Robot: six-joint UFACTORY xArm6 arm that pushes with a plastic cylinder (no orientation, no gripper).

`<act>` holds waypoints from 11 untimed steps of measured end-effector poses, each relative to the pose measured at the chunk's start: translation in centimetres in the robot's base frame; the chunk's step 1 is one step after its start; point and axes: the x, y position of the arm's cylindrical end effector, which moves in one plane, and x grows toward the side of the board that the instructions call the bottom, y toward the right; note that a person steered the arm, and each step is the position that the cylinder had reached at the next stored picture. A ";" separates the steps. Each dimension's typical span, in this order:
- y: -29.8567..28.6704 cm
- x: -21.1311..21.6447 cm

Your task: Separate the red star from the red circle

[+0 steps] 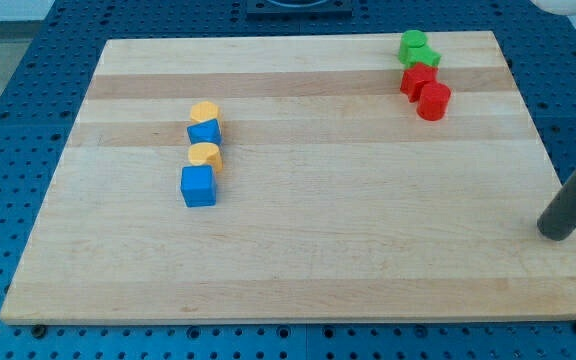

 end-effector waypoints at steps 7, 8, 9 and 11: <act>-5.3 -22.7; -6.8 -22.7; -10.8 -22.4; -15.9 -21.7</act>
